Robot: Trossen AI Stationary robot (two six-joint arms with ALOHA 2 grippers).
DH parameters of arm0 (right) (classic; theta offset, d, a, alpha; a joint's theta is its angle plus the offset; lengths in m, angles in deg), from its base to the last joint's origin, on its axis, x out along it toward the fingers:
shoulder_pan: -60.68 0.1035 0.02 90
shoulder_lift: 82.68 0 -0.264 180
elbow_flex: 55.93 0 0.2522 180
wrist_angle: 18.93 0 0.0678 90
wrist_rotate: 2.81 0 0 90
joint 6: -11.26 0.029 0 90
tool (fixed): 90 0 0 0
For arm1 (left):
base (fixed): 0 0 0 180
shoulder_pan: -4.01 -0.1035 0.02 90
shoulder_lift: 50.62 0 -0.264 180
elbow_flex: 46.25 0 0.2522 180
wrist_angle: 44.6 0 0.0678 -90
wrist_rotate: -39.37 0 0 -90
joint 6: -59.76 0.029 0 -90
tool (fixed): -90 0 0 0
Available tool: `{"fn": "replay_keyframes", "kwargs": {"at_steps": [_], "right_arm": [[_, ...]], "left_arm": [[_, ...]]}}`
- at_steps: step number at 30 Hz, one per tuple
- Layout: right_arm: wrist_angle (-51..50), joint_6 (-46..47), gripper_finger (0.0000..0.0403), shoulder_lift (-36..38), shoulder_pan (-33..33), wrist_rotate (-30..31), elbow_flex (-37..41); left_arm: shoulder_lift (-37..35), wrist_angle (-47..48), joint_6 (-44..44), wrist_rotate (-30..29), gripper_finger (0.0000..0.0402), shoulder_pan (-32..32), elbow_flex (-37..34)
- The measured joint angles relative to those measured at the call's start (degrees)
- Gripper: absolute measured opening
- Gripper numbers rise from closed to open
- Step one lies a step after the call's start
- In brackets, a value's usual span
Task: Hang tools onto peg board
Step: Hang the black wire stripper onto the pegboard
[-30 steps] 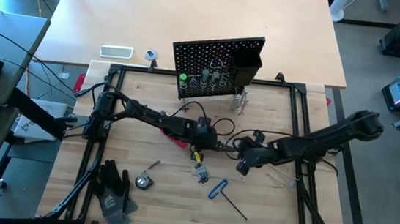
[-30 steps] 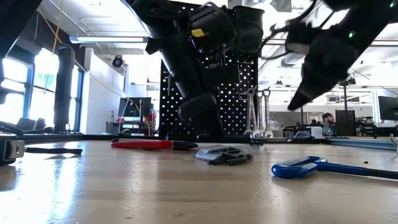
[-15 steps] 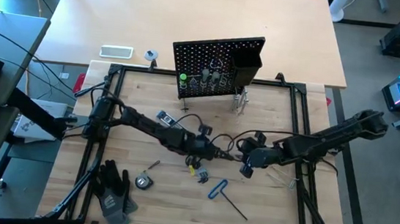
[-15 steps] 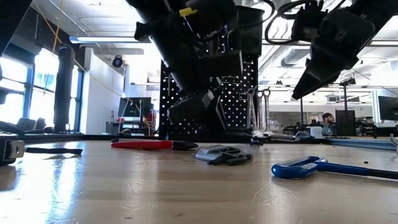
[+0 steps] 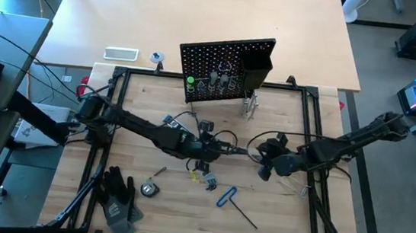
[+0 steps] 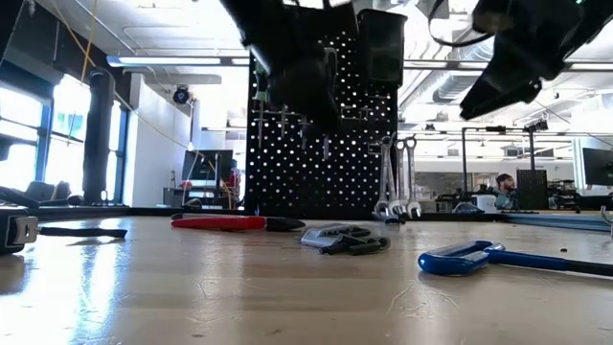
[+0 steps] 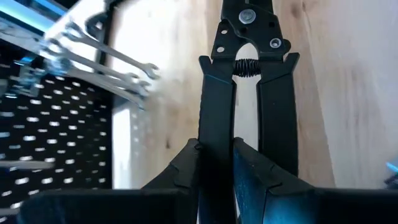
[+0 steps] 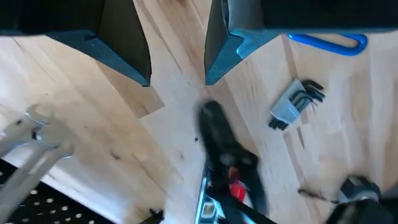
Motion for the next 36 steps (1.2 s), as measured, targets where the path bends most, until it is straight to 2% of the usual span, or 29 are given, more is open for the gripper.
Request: {"fn": "replay_keyframes", "kwargs": {"at_steps": [8,15,22,28,36], "right_arm": [[-5.08,3.13,0.0142,5.37,3.91,5.19,0.00],[-4.43,3.74,0.0142,6.05,7.57,12.85,-0.02],[-3.26,4.38,0.0142,5.94,10.86,16.86,-0.02],[1.39,2.33,0.0142,5.92,13.83,21.64,-0.02],[5.73,-1.09,0.0142,5.92,15.37,22.30,-0.02]], "left_arm": [[-8.78,5.88,-0.37,-11.20,0.0054,3.37,0.01],[-16.88,8.61,-2.39,-21.93,0.0054,6.47,0.04],[-21.75,12.35,-4.64,-29.80,0.0054,9.56,0.04],[-22.78,12.54,-6.15,-33.67,0.0054,11.55,0.07],[-22.74,15.03,-4.53,-31.01,0.0054,12.14,0.07]]}}
